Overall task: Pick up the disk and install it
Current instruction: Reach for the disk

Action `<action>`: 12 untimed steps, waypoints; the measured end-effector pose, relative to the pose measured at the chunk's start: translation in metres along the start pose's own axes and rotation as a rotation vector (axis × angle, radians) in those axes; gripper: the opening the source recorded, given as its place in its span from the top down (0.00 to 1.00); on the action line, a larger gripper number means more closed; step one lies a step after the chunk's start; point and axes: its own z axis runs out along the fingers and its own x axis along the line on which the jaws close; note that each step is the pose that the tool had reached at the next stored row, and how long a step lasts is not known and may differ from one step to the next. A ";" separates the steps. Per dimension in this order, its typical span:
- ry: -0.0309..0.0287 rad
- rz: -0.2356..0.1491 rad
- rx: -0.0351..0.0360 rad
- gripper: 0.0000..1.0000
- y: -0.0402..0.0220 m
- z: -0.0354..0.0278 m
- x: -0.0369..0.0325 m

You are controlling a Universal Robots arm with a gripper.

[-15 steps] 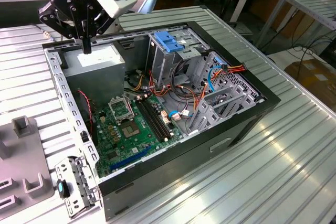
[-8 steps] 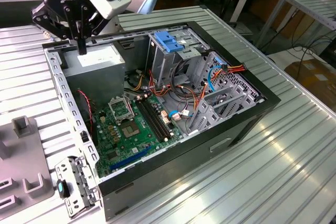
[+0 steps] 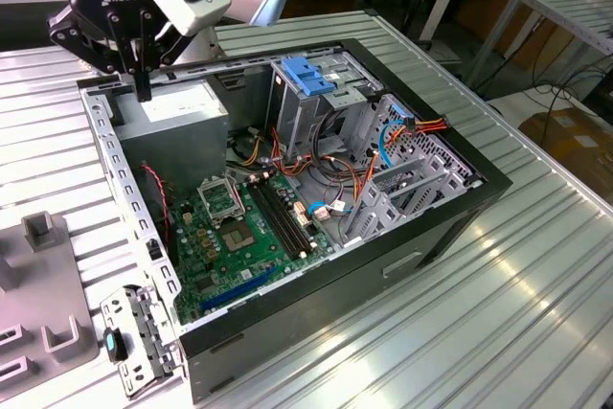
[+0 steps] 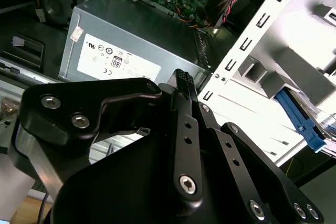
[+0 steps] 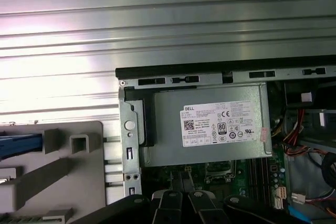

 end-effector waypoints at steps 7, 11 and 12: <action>-0.0001 0.000 -0.0001 0.89 -0.0003 0.0000 0.0038; 0.0000 0.000 0.0000 0.89 -0.0005 -0.0002 0.0062; 0.0000 0.000 0.0000 0.89 -0.0005 -0.0002 0.0068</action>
